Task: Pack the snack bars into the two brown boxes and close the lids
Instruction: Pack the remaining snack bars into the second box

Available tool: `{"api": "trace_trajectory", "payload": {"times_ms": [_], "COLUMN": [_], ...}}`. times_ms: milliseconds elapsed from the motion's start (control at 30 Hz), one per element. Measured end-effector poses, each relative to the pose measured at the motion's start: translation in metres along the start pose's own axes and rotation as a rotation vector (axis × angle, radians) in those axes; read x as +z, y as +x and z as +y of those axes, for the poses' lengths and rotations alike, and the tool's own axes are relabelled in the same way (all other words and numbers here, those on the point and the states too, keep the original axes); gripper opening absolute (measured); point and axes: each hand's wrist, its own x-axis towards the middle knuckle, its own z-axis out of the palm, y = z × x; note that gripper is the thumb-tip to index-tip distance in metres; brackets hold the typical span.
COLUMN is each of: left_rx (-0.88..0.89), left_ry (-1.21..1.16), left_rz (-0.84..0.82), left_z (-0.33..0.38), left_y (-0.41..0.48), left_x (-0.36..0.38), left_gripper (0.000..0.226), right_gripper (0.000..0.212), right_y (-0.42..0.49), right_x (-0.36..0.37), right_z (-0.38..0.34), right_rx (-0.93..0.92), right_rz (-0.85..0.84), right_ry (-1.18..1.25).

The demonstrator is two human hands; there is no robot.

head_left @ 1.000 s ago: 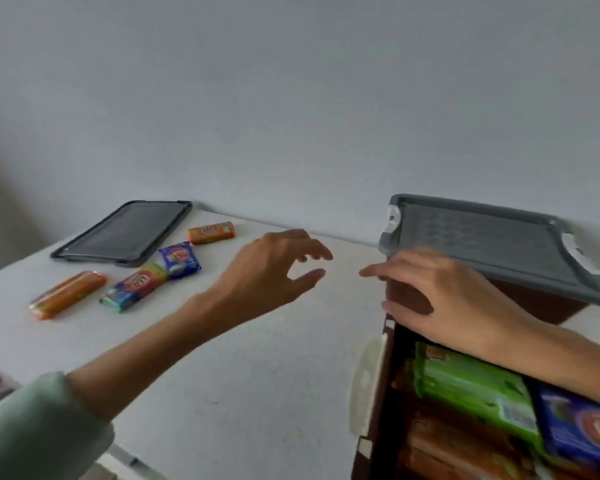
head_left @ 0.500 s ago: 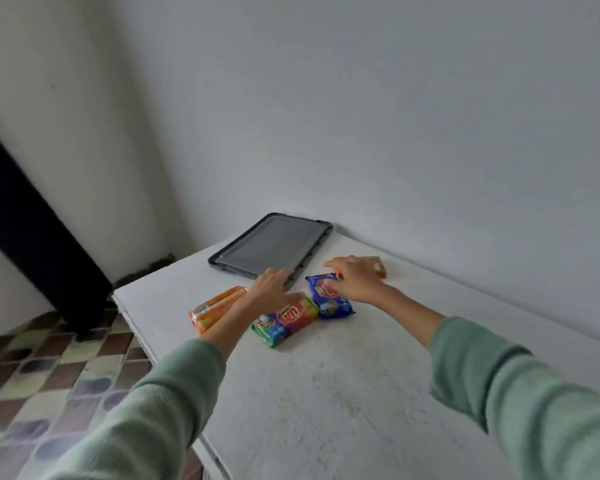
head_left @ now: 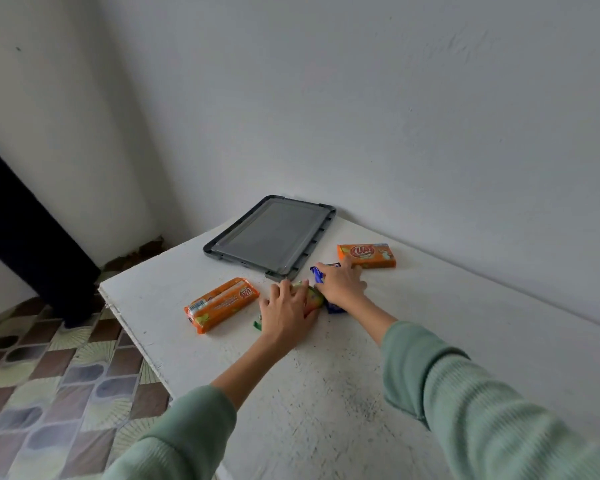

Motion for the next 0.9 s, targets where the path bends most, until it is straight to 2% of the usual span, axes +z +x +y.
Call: {"api": "trace_trajectory", "payload": {"times_ms": [100, 200, 333, 467, 700, 900], "left_rx": [0.056, 0.102, 0.116, 0.223, 0.547, 0.938], "left_ry": [-0.101, -0.155, -0.225, -0.239, -0.325, -0.395], "left_rz": [-0.073, -0.131, -0.174, -0.117, -0.023, -0.123], "left_z": [-0.009, -0.012, 0.008, 0.062, 0.192, 0.287], "left_y": [0.007, 0.011, 0.015, 0.012, -0.037, -0.135], "left_x": [-0.015, -0.026, -0.045, -0.079, -0.132, -0.141], "left_gripper": [0.057, 0.057, 0.057, 0.053, 0.055, 0.057], "right_gripper": [0.055, 0.072, 0.066, 0.059, 0.058, 0.062], "right_y": [0.001, -0.004, -0.026, -0.068, -0.189, -0.339], "right_x": [-0.004, -0.014, -0.047, -0.106, -0.21, -0.248], "right_z": [0.001, 0.01, 0.033, 0.062, 0.16, 0.248], "right_rx": [0.042, 0.007, -0.112, -0.168, -0.079, 0.04], "right_rz": [-0.022, -0.086, -0.049, 0.04, 0.22, 0.197], "right_ry": [0.028, -0.004, -0.067, -0.061, -0.029, -0.018]}}
